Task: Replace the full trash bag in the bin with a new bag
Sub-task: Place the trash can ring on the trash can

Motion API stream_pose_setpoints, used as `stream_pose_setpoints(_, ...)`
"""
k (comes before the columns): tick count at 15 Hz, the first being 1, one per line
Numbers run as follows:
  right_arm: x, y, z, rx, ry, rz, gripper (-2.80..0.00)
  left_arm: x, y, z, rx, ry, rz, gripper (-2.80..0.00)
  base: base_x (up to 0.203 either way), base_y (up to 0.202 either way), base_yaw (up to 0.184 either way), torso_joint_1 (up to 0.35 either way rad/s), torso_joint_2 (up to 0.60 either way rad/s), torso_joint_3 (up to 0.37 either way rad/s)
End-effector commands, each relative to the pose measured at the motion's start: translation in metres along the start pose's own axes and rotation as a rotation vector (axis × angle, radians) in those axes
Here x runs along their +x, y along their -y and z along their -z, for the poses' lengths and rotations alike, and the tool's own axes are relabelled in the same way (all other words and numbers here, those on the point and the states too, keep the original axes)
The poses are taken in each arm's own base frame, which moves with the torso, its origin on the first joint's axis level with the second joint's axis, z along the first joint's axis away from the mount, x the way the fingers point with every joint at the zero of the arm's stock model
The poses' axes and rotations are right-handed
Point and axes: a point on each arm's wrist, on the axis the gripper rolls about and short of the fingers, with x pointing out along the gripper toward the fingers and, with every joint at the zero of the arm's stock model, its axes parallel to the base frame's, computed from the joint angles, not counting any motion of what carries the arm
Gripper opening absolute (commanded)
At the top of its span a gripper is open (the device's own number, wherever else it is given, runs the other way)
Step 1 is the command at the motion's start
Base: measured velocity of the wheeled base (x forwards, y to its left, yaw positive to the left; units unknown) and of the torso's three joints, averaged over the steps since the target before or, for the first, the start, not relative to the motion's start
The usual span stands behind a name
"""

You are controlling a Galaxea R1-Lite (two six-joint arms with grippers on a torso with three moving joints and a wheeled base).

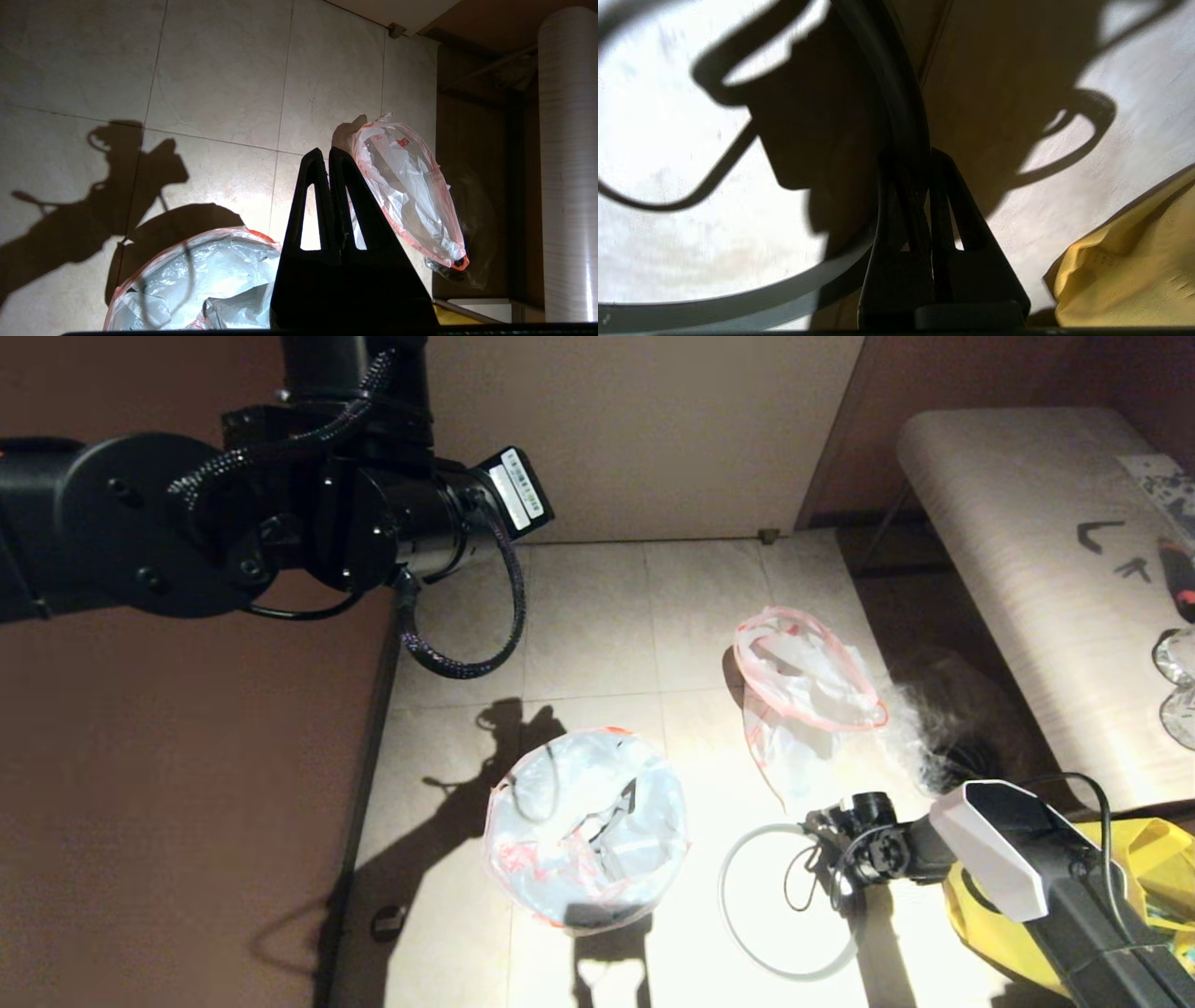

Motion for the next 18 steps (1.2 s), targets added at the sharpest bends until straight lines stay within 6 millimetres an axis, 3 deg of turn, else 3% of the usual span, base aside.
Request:
stream_pose_setpoints(1, -0.010, 0.003, -0.004, 0.010, 0.002, 0.001, -2.80, -0.003, 0.000, -0.003, -0.007, 0.007, 0.001, -2.80, 0.000, 0.000, 0.000, 0.000, 0.00, 0.000)
stream_pose_setpoints(7, -0.073, 0.017, -0.014, 0.059, 0.003, -0.006, -2.80, -0.009, 0.000, -0.007, -0.010, 0.014, 0.009, -2.80, 0.000, 0.000, 0.000, 0.000, 0.00, 0.000)
stream_pose_setpoints(12, -0.115, 0.024, -0.005, 0.079, -0.008, -0.009, -2.80, -0.013, 0.000, -0.008, -0.009, 0.012, 0.013, -2.80, 0.000, 0.000, 0.000, 0.000, 0.00, 0.000)
stream_pose_setpoints(18, -0.198, 0.030, 0.004, 0.088, 0.032, -0.005, -2.80, -0.030, 0.000, -0.017, -0.018, 0.017, 0.045, -2.80, 0.000, 0.000, 0.000, 0.000, 0.00, 0.000)
